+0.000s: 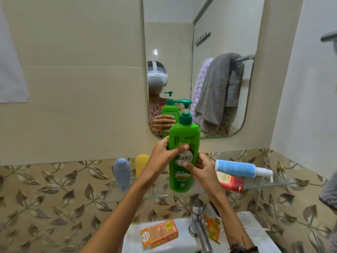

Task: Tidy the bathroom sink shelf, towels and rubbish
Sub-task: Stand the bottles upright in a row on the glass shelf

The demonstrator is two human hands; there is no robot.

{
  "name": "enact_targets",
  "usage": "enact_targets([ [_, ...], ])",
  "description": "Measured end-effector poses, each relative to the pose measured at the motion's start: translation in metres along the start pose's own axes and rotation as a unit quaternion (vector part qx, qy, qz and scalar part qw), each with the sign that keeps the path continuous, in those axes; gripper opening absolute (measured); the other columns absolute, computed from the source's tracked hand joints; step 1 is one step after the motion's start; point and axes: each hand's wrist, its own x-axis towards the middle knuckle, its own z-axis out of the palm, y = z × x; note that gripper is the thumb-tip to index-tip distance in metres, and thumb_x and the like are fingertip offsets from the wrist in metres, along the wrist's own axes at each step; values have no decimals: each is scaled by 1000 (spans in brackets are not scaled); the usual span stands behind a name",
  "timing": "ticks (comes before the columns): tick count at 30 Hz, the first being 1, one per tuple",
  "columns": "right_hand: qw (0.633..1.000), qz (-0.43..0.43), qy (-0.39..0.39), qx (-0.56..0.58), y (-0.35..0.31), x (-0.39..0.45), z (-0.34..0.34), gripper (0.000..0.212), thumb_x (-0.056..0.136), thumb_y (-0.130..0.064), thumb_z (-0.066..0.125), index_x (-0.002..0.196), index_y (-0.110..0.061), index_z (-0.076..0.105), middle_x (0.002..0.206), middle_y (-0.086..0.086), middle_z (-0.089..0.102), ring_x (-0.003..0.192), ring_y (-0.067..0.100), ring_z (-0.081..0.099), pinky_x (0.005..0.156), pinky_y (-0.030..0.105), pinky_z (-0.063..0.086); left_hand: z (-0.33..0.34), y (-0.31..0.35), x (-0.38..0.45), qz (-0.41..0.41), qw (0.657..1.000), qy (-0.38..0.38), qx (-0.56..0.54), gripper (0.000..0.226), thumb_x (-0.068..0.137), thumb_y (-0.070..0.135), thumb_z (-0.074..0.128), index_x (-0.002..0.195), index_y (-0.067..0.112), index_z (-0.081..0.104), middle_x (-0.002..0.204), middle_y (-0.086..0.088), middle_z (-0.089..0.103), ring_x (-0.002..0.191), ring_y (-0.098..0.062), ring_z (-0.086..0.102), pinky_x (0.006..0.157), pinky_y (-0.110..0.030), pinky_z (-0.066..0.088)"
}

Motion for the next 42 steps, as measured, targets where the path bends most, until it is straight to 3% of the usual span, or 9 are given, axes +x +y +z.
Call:
enact_targets([
  [4,1000,-11,-4,-20,0,5,8,36,72,-27,72,106,-29,61,101,-3,72,97,10,68,80,23,55,-11,-6,0,-6,1000,-8,10,30,76,17,73,101,28,60,92,10,75,86,-6,70,66,-15,53],
  [10,1000,0,-10,20,3,13,10,36,76,-25,67,111,-19,61,104,1,72,97,13,69,73,20,55,-28,-41,-32,36,994,-2,104,103,68,-4,77,134,52,21,123,8,52,107,0,61,80,-16,52],
  [13,999,5,2,36,10,18,10,31,79,-20,66,110,-17,62,103,3,73,97,17,69,72,20,55,-21,-54,-42,55,974,-12,221,118,70,-2,76,133,64,2,132,15,44,109,10,55,81,-11,51],
  [16,999,13,-8,40,20,19,10,33,76,-22,68,109,-20,63,104,4,73,99,17,68,74,22,55,-14,-61,-43,53,956,-1,288,123,69,0,77,137,56,-10,141,9,33,123,-9,49,92,-21,49],
  [20,999,17,-26,38,30,19,12,35,76,-26,69,110,-24,63,107,-1,73,100,14,68,74,19,54,-15,-74,-44,44,938,-16,343,133,68,5,79,132,52,-28,150,-3,26,124,0,29,93,-17,39],
  [23,999,17,-33,30,35,20,16,37,76,-28,70,112,-24,62,108,-1,72,101,13,67,75,18,54,-17,-80,-45,33,931,-11,362,138,68,7,80,127,54,-35,150,-4,24,121,-1,30,95,-28,46],
  [29,999,19,-38,31,45,21,20,38,74,-28,70,111,-23,61,108,-2,72,102,12,67,77,20,54,-26,-92,-50,38,925,0,377,133,71,11,78,130,54,-33,137,23,11,114,3,36,80,-12,42],
  [36,1000,18,-9,24,50,24,20,33,77,-10,70,106,-22,61,105,2,71,101,16,67,78,23,55,-28,-92,-48,32,924,12,381,128,74,12,75,130,54,-32,151,12,16,118,-9,47,85,-36,53],
  [42,997,44,-50,24,60,13,6,52,67,-17,74,115,-27,57,112,-8,70,109,8,63,85,19,53,-27,-96,-53,19,932,12,361,120,77,18,73,135,48,-28,145,25,13,121,3,36,84,-12,38],
])
